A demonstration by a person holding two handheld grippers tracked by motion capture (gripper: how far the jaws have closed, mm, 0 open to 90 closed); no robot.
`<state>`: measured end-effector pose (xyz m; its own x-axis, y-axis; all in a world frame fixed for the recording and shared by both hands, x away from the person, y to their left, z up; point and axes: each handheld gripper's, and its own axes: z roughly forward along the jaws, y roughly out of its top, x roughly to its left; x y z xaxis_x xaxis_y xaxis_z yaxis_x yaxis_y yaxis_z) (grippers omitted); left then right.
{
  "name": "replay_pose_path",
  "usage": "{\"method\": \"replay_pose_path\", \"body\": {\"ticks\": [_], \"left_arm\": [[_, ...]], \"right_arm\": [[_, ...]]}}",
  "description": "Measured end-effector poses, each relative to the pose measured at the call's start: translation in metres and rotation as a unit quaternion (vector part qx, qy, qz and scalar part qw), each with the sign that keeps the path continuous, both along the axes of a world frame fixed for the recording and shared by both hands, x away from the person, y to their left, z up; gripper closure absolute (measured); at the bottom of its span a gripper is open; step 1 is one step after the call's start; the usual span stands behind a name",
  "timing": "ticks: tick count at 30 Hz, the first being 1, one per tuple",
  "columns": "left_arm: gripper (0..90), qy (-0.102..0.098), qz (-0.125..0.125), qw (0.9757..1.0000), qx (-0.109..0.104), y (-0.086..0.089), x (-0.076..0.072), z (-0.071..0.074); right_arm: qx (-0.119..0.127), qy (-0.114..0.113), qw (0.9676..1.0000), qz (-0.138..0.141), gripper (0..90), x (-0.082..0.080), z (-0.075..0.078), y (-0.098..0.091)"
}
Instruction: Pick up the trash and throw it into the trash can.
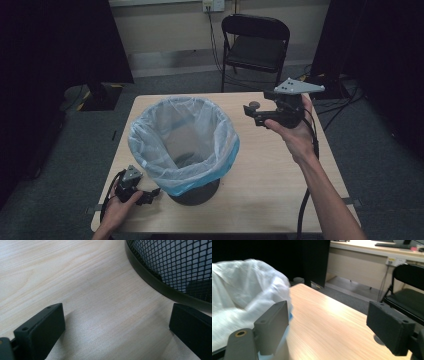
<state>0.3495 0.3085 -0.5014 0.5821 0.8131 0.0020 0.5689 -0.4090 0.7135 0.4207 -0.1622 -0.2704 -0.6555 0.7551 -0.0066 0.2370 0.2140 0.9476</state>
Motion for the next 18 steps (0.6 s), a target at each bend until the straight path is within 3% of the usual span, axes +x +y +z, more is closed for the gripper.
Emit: {"method": "replay_pose_path", "body": {"ticks": [10, 15, 18], "left_arm": [[0.0, 0.000, 0.000, 1.0000, 0.000, 0.000, 0.000, 0.000], [0.0, 0.000, 0.000, 1.0000, 0.000, 0.000, 0.000, 0.000], [0.0, 0.000, 0.000, 1.0000, 0.000, 0.000, 0.000, 0.000]], "right_arm": [[-0.001, 0.031, 0.9988, -0.038, 15.9, -0.001, -0.029, -0.029], [-0.013, 0.047, 0.9975, -0.051, 15.0, -0.004, -0.041, -0.043], [0.000, 0.065, 0.9962, -0.059, 14.9, -0.009, -0.052, -0.053]]}}
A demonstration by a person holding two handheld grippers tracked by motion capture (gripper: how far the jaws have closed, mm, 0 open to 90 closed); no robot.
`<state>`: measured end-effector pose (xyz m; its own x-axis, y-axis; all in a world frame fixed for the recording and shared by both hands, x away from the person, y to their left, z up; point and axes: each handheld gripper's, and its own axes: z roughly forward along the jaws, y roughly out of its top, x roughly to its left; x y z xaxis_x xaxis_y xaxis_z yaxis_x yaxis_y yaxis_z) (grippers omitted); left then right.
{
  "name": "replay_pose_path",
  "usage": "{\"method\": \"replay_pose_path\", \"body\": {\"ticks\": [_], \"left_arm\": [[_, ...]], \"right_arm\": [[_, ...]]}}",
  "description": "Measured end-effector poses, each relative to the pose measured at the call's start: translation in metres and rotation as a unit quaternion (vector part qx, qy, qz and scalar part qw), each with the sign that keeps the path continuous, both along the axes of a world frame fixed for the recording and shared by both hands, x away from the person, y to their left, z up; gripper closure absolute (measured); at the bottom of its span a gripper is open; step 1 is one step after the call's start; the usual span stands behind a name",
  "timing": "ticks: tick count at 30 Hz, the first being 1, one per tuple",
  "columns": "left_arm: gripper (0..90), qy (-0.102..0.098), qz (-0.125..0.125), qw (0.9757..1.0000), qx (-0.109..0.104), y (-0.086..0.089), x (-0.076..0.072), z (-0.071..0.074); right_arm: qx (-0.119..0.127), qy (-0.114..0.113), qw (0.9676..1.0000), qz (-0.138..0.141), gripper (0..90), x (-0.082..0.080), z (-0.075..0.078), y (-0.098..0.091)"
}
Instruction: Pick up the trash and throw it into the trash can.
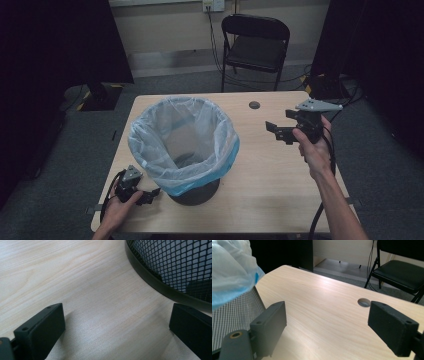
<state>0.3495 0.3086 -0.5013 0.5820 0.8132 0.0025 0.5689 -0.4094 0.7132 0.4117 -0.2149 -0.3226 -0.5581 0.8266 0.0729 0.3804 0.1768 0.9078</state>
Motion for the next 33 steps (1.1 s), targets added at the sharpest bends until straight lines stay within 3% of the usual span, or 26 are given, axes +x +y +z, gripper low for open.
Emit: {"method": "replay_pose_path", "body": {"ticks": [3, 11, 23, 27, 33], "left_arm": [[0.0, 0.000, 0.001, 1.0000, 0.000, 0.000, 0.000, 0.000], [0.0, 0.000, 0.001, 1.0000, 0.000, 0.000, 0.000, 0.000], [0.0, 0.000, 0.001, 1.0000, 0.000, 0.000, 0.000, 0.000], [0.0, 0.000, 0.001, 1.0000, 0.000, 0.000, 0.000, 0.000], [0.0, 0.000, 0.001, 1.0000, 0.000, 0.000, 0.000, 0.000]], "right_arm": [[0.000, 0.006, 1.0000, -0.008, 14.9, -0.002, -0.007, -0.004], [-0.034, 0.024, 0.9984, -0.037, 14.9, -0.014, -0.036, -0.014], [-0.038, 0.056, 0.9958, -0.062, 14.9, -0.027, -0.072, -0.028], [-0.042, 0.069, 0.9940, -0.073, 15.3, -0.031, -0.086, -0.030], [-0.071, 0.084, 0.9906, -0.081, 15.6, -0.037, -0.108, -0.026]]}}
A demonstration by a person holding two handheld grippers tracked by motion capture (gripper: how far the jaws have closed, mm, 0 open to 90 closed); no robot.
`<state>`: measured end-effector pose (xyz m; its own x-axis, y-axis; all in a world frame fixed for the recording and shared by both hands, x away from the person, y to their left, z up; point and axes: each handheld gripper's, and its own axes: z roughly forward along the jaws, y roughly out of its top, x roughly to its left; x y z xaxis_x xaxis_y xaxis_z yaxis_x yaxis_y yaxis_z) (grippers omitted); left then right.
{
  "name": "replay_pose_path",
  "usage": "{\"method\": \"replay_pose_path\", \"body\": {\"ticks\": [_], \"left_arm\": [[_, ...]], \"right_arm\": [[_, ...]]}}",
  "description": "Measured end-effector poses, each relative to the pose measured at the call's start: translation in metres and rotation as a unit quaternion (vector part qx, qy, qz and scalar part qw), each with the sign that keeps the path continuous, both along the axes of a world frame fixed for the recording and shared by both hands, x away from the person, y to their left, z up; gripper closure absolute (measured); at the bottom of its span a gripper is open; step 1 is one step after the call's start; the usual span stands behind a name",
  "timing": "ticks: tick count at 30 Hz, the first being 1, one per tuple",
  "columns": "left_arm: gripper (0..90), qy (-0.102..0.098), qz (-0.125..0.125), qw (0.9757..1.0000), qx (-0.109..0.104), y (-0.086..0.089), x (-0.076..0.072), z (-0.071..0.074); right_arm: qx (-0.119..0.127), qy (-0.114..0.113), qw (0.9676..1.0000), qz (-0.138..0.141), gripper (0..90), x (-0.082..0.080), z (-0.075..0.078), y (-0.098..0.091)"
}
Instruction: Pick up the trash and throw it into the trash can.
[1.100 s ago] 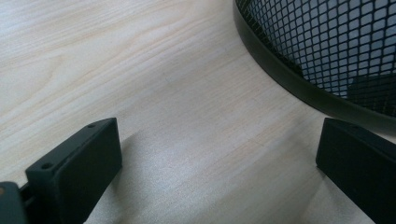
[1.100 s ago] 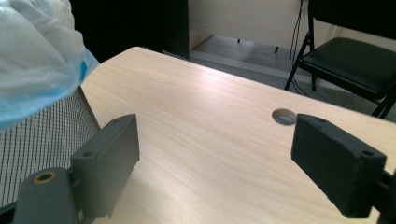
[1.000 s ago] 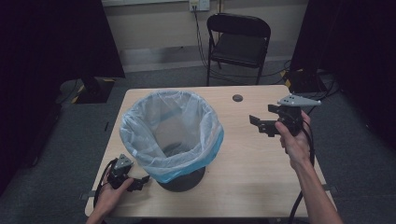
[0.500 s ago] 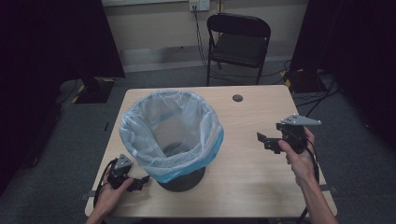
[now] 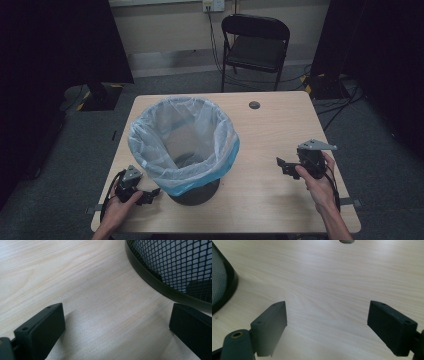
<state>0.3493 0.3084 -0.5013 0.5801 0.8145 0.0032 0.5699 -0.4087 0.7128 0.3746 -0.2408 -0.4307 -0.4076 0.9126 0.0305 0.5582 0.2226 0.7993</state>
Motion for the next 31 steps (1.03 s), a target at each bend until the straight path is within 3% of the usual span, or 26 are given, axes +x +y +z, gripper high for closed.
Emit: {"method": "replay_pose_path", "body": {"ticks": [11, 18, 20, 24, 26, 31], "left_arm": [[0.0, 0.000, 0.000, 1.0000, 0.000, 0.000, 0.000, 0.000], [0.0, 0.000, 0.000, 1.0000, 0.000, 0.000, 0.000, 0.000], [0.0, 0.000, 0.000, 1.0000, 0.000, 0.000, 0.000, 0.000], [0.0, 0.000, 0.000, 1.0000, 0.000, 0.000, 0.000, 0.000], [0.0, 0.000, 0.000, 1.0000, 0.000, 0.000, 0.000, 0.000], [0.0, 0.000, 0.000, 1.0000, 0.000, 0.000, 0.000, 0.000]], "right_arm": [[-0.004, 0.038, 0.9993, 0.002, 15.2, -0.007, -0.038, 0.000], [-0.042, 0.054, 0.9972, -0.028, 15.0, -0.003, -0.059, 0.003], [-0.050, 0.056, 0.9968, -0.028, 14.9, -0.002, -0.061, 0.004], [-0.046, 0.055, 0.9969, -0.031, 13.2, -0.001, -0.065, 0.004], [-0.039, 0.039, 0.9978, -0.036, 12.2, -0.003, -0.069, 0.003], [-0.039, 0.039, 0.9977, -0.039, 12.3, -0.003, -0.069, 0.003]]}}
